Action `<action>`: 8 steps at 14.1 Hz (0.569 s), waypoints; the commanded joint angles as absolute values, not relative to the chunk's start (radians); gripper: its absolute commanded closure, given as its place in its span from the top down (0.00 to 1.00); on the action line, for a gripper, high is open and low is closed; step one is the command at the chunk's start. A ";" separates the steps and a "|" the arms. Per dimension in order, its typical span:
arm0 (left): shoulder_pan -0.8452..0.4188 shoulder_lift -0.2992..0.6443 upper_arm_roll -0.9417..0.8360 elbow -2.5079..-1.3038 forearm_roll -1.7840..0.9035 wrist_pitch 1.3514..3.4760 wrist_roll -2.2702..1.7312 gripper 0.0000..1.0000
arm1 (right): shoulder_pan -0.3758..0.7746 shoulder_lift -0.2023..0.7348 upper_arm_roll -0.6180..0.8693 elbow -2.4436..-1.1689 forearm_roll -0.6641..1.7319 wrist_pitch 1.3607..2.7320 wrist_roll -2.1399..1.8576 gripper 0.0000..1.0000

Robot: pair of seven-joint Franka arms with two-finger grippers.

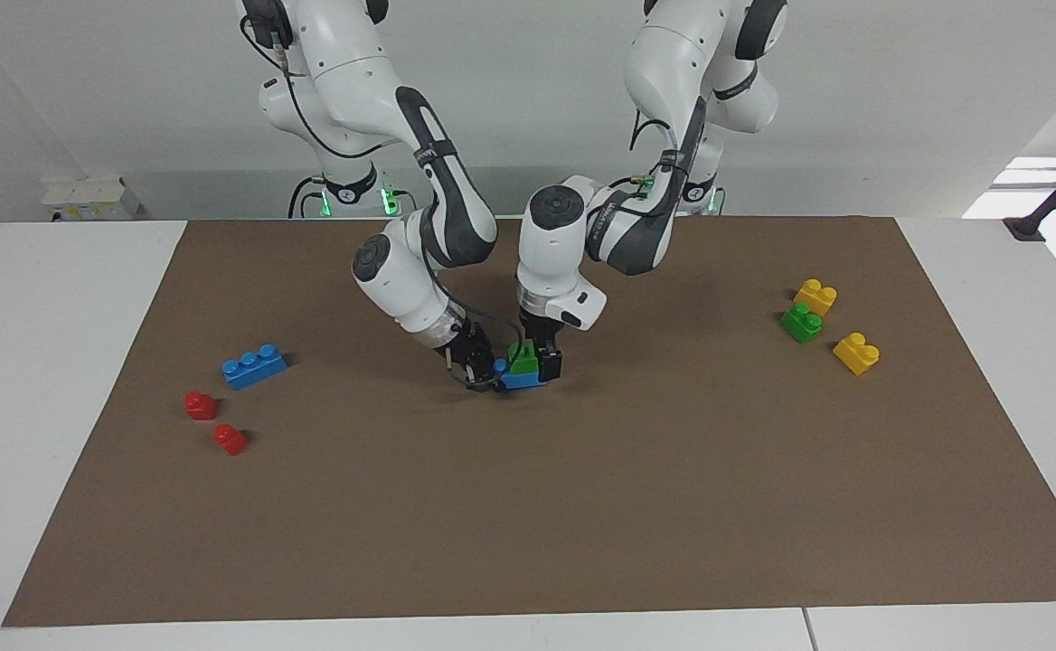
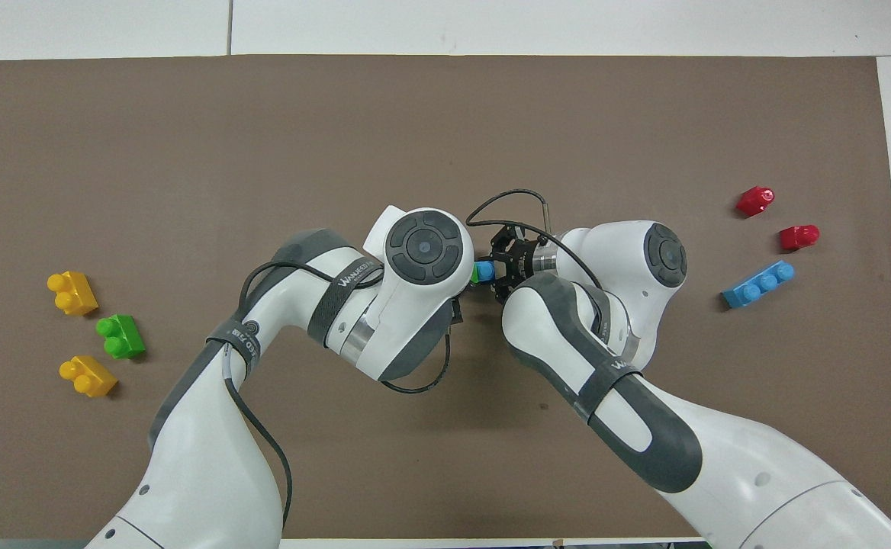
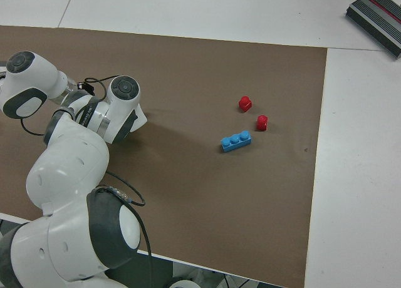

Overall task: Remove green block with left arm and hold with right
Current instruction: 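Pull the green brick off with the left gripper while the right gripper holds blue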

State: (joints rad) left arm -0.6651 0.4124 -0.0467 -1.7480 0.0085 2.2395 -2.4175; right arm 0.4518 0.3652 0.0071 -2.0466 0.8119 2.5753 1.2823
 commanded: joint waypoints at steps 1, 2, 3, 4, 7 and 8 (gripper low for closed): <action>-0.678 0.411 -0.034 -1.759 0.025 2.253 -2.441 1.00 | 0.454 0.373 0.011 -2.045 0.853 2.606 1.247 0.00; -0.678 0.411 -0.034 -1.759 0.026 2.252 -2.442 0.94 | 0.462 0.374 0.011 -2.045 0.853 2.618 1.247 0.00; -0.678 0.411 -0.034 -1.759 0.026 2.253 -2.442 0.82 | 0.469 0.377 0.011 -2.045 0.853 2.632 1.247 0.00; -0.678 0.411 -0.034 -1.759 0.025 2.253 -2.450 0.68 | 0.471 0.377 0.011 -2.045 0.853 2.637 1.249 0.00; -0.678 0.411 -0.034 -1.758 0.050 2.260 -2.465 0.00 | 0.472 0.377 0.011 -2.045 0.853 2.640 1.249 0.00; -0.675 0.411 -0.034 -1.756 0.052 2.258 -2.467 0.00 | 0.472 0.377 0.011 -2.045 0.853 2.640 1.249 0.00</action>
